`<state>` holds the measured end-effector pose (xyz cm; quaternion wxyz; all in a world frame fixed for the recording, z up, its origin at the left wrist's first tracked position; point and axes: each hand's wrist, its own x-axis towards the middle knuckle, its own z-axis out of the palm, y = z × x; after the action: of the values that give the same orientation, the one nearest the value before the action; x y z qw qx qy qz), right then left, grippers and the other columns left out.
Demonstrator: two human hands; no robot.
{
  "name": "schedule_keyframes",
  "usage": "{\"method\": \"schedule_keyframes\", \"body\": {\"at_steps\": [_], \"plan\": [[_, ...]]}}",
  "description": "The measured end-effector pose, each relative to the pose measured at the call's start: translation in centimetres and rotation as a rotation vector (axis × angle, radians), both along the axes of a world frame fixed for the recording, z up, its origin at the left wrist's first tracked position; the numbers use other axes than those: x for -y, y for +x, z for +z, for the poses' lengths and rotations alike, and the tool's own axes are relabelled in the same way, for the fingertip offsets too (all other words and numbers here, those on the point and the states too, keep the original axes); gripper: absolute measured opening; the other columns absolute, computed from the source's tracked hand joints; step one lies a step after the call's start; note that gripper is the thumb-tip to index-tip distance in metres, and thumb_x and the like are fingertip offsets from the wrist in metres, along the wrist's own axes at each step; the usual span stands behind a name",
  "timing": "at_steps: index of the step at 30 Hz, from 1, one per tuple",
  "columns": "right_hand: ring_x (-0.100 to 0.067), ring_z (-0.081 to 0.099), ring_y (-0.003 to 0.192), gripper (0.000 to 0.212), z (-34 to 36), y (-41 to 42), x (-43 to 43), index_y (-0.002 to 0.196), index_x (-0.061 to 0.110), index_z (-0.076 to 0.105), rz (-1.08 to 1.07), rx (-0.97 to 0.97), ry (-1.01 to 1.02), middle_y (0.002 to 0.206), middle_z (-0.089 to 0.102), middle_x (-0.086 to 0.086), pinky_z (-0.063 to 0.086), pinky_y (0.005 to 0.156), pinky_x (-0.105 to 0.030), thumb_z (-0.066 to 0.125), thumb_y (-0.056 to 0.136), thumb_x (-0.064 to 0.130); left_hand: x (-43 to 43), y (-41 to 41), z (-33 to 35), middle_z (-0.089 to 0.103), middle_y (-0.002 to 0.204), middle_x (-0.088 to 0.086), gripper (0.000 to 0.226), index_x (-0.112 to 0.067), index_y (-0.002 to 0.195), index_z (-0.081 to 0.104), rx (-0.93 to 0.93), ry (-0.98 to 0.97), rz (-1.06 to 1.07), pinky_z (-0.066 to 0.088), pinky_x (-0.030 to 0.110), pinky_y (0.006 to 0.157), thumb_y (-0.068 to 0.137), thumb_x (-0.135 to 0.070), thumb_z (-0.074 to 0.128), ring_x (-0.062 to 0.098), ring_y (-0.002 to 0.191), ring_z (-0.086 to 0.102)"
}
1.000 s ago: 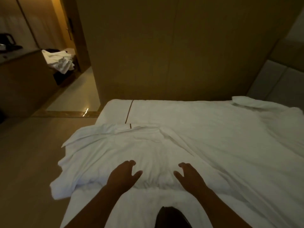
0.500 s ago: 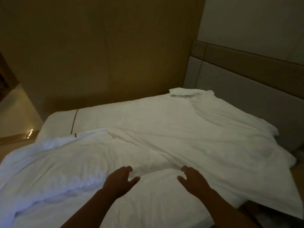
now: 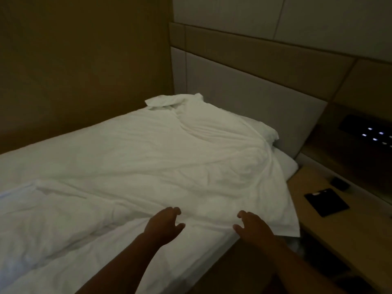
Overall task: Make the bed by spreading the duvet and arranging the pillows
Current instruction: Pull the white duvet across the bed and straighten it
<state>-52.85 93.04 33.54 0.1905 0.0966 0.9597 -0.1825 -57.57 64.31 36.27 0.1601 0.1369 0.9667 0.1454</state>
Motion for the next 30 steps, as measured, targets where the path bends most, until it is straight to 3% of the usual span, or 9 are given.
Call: {"method": "schedule_keyframes", "body": {"at_steps": [7,12,15,17,19,20,23,27,30], "plan": [[-0.021,0.047,0.129,0.059,-3.0,-2.5,-9.1,0.140,0.015,0.040,-0.121,0.127,-0.053,0.141,0.048,-0.006,0.038,0.105,-0.030,0.046,0.095,0.052,-10.0,-5.8,-3.9,0.057,0.125,-0.003,0.048,-0.025,0.129,0.050,0.101,0.001,-0.060,0.044,0.030,0.093,0.090,-0.052,0.053,0.017,0.116,0.054],[-0.020,0.050,0.126,0.054,-8.5,-5.9,-13.5,0.136,0.018,0.044,-0.231,0.275,-0.070,0.138,0.051,-0.002,0.041,0.103,-0.032,0.050,0.093,0.050,-13.7,-9.0,-11.7,0.057,0.121,-0.003,0.048,-0.024,0.127,0.050,0.246,0.028,-0.043,0.044,0.027,0.089,0.091,-0.056,0.049,0.015,0.112,0.055],[-0.023,0.048,0.127,0.057,-13.3,-7.4,-15.3,0.135,0.018,0.046,-0.297,0.407,-0.109,0.140,0.050,-0.003,0.038,0.108,-0.038,0.051,0.091,0.053,-14.3,-9.6,-17.0,0.057,0.120,-0.003,0.049,-0.025,0.126,0.051,0.402,0.019,0.066,0.043,0.024,0.087,0.090,-0.058,0.049,0.013,0.110,0.055],[-0.025,0.052,0.122,0.056,-16.5,-8.1,-15.9,0.136,0.009,0.046,-0.482,0.327,-0.150,0.145,0.045,-0.014,0.032,0.112,-0.039,0.052,0.094,0.046,-14.9,-9.7,-19.8,0.058,0.123,-0.001,0.052,-0.021,0.127,0.053,0.488,0.055,0.211,0.043,0.024,0.090,0.089,-0.057,0.053,0.015,0.112,0.055],[-0.031,0.058,0.114,0.055,-19.2,-8.6,-16.3,0.141,-0.009,0.032,-0.743,0.264,-0.308,0.150,0.029,-0.032,0.022,0.117,-0.042,0.042,0.102,0.029,-15.6,-9.9,-21.6,0.061,0.122,0.004,0.054,-0.016,0.126,0.056,0.553,0.108,0.399,0.043,0.025,0.086,0.087,-0.054,0.059,0.018,0.110,0.058],[-0.037,0.056,0.115,0.054,-19.9,-9.0,-16.3,0.139,-0.010,0.035,-0.888,0.347,-0.486,0.146,0.033,-0.034,0.026,0.115,-0.044,0.043,0.102,0.028,-16.0,-10.0,-22.4,0.063,0.121,0.006,0.053,-0.015,0.125,0.057,0.570,0.129,0.483,0.042,0.025,0.082,0.087,-0.052,0.061,0.020,0.108,0.060],[-0.034,0.052,0.118,0.071,-23.1,-9.4,-17.3,0.137,0.016,0.044,-1.257,0.583,-0.872,0.136,0.049,-0.016,0.045,0.098,-0.050,0.061,0.083,0.058,-18.0,-10.0,-24.7,0.066,0.120,0.009,0.056,-0.013,0.127,0.057,0.588,0.179,0.592,0.043,0.028,0.082,0.086,-0.050,0.064,0.024,0.108,0.062],[-0.033,0.040,0.134,0.093,-26.9,-10.3,-19.4,0.147,0.025,0.035,-1.503,0.450,-1.147,0.147,0.040,-0.010,0.038,0.105,-0.053,0.066,0.071,0.069,-21.6,-10.4,-26.5,0.071,0.106,0.012,0.063,-0.011,0.109,0.067,0.599,0.332,0.926,0.049,0.034,0.081,0.075,-0.064,0.066,0.027,0.098,0.065],[-0.033,0.048,0.128,0.086,-27.7,-12.3,-21.8,0.139,0.029,0.048,-1.551,0.327,-1.336,0.140,0.052,-0.005,0.037,0.107,-0.054,0.068,0.066,0.070,-25.0,-10.4,-27.0,0.070,0.087,0.017,0.086,-0.003,0.094,0.067,0.690,0.586,1.263,0.054,0.032,0.063,0.059,-0.082,0.063,0.027,0.074,0.066]]}}
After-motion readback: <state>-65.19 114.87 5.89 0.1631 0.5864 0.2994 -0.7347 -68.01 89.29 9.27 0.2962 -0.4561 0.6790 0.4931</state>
